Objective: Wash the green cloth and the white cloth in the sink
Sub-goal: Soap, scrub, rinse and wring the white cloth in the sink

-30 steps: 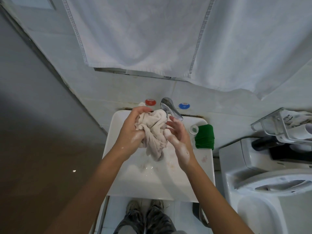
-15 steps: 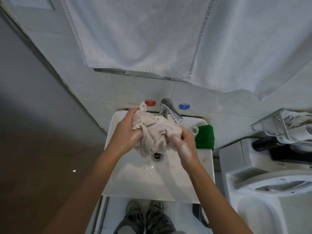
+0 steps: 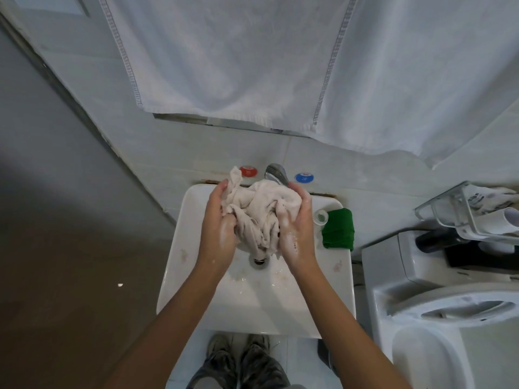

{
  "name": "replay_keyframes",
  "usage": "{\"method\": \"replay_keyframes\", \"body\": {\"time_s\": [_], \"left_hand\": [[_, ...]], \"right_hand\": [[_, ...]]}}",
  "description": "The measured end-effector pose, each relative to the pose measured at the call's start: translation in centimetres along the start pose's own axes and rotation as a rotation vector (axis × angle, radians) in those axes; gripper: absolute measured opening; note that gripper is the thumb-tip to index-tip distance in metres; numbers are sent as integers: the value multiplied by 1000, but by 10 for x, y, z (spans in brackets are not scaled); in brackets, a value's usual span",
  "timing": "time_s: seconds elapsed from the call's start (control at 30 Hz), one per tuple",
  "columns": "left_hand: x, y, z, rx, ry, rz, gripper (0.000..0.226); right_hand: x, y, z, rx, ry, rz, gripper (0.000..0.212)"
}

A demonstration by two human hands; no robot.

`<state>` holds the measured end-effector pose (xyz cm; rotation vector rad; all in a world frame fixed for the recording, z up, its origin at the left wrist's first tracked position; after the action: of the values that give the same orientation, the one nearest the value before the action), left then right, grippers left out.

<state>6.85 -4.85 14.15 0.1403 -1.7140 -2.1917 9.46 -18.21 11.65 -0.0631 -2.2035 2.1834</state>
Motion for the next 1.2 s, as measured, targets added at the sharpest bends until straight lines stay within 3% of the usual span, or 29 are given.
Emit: {"method": "replay_keyframes", "body": {"time_s": [0.1,0.17,0.27,0.37,0.53,0.6,0.77,0.97,1.1,1.2], "left_hand": [[8,-1,-9,88,-149,57,50],[10,-6,-9,4,-158,17,65],[11,-7,-8,-81,-173,-17,89],[8,-4,-3,-137,-222,-14,97],[-6,-1,21,-406,-123,-113,57],[-11,-3,28,-449,-138,-160,51],[-18,-17,24,-511,-114,-205,44],[-5,-21,1,-364,-96,-103,47],[17,-1,-24,-229,78,-3,30],[13,6,-23,-138,222,-17,19]], "right_hand": [[-2,0,-6,-41,43,3,34],[-1,0,-8,-38,78,7,36],[0,-1,-9,-52,113,0,21],[-4,0,-2,-48,165,-19,23],[-6,-1,17,53,143,49,24],[-1,-1,17,73,94,74,22],[9,12,3,-48,66,-92,27],[8,10,-21,-94,88,-136,24],[-4,0,-32,-122,239,-141,37],[-1,-4,-42,-179,212,-192,36]]}}
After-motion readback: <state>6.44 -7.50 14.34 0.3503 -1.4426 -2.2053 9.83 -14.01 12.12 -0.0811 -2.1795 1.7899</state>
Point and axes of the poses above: each hand's wrist, its own x-axis away from the middle knuckle, its own z-axis out of the back of the hand, y = z × x, the point moved 3 cm from there along -x, towards the middle knuckle, and after that the axes turned 7 degrees about -x, right-handed, at the moved point
